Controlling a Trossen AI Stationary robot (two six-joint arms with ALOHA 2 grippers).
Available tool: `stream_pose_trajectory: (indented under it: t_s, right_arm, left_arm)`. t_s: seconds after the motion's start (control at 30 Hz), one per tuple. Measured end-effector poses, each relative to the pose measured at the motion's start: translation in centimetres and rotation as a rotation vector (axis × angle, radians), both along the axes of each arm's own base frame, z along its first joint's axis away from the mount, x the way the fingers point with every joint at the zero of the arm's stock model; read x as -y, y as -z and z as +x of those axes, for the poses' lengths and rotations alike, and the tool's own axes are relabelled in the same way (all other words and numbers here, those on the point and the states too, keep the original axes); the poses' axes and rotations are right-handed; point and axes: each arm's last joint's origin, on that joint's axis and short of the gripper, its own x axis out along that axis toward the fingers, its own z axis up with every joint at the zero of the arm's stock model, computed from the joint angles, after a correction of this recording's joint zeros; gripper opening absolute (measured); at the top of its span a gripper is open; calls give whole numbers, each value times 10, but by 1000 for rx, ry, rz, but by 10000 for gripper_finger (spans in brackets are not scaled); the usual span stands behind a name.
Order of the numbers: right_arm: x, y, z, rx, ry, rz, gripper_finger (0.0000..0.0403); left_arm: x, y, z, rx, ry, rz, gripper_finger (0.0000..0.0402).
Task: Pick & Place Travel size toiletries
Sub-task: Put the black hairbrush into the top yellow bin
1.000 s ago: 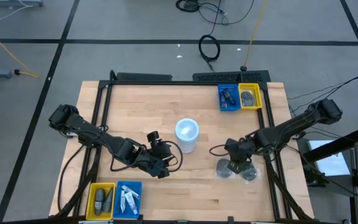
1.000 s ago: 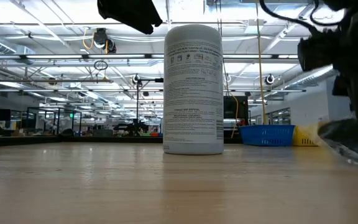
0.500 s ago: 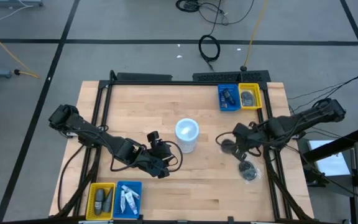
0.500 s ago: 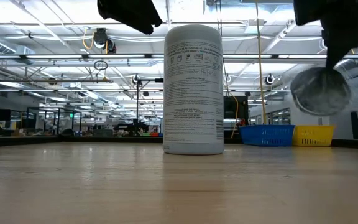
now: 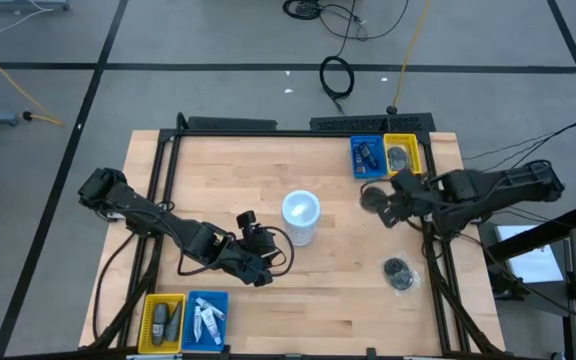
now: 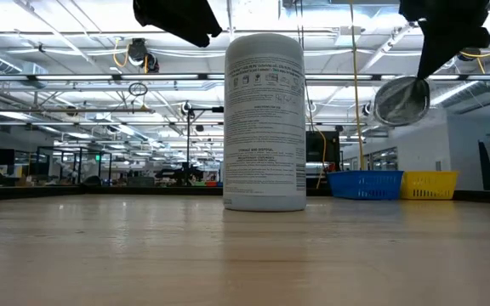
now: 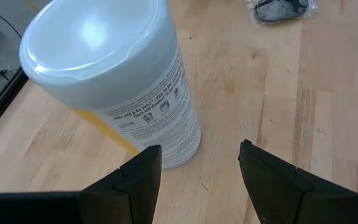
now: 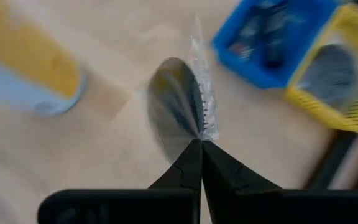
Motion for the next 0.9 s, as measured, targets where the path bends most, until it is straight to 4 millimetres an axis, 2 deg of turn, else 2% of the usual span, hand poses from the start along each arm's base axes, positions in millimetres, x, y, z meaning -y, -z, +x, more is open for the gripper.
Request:
stream_pose_trajectory:
  t_s: [0.4, 0.9]
  right_arm:
    - [30, -5, -18, -7, 273, -156, 0]
    - [67, -2, -31, -109, 470, -238, 0]
  left_arm:
    - [0, 0, 0, -1, 0, 1, 214]
    - [0, 0, 0, -6, 1, 3, 214]
